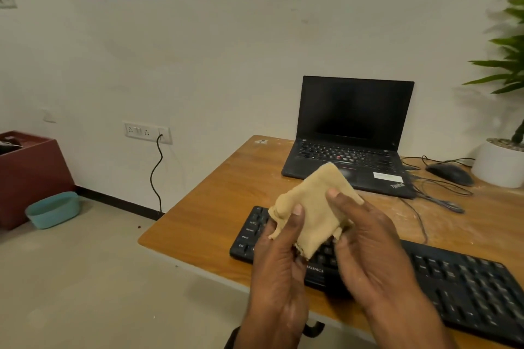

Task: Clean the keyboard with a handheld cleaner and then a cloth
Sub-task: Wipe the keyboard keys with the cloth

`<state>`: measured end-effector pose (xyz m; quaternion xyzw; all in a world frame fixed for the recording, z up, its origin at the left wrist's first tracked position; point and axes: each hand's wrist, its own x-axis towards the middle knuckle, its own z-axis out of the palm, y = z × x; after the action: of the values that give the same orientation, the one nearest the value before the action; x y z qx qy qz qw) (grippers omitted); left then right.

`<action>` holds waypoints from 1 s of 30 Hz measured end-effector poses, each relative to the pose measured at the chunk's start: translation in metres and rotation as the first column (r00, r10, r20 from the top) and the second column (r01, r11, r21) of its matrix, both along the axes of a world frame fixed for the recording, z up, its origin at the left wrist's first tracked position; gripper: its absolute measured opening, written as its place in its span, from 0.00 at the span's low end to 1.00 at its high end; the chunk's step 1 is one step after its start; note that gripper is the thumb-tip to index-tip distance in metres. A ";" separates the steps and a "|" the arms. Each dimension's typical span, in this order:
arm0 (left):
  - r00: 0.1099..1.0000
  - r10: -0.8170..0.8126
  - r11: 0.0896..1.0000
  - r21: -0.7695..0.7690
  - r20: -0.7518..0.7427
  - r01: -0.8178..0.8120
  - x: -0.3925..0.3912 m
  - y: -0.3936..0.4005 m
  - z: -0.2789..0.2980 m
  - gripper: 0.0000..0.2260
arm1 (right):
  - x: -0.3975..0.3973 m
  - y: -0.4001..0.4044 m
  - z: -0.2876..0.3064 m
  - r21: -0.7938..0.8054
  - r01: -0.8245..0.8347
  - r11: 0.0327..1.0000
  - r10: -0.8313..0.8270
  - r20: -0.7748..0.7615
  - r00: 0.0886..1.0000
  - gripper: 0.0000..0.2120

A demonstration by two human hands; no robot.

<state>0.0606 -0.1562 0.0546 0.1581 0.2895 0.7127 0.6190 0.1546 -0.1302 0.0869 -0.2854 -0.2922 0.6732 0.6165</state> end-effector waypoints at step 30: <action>-0.235 -0.172 0.834 -0.268 -0.957 0.482 -0.173 0.080 -0.040 0.67 | -0.064 0.092 -0.032 0.385 -0.463 0.798 -0.448 0.893 -0.030 0.21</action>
<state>-0.1126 -0.0760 0.0142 0.7653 0.5166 0.1822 0.3381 0.0910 -0.0385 0.0549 -0.4625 -0.8389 0.1234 0.2590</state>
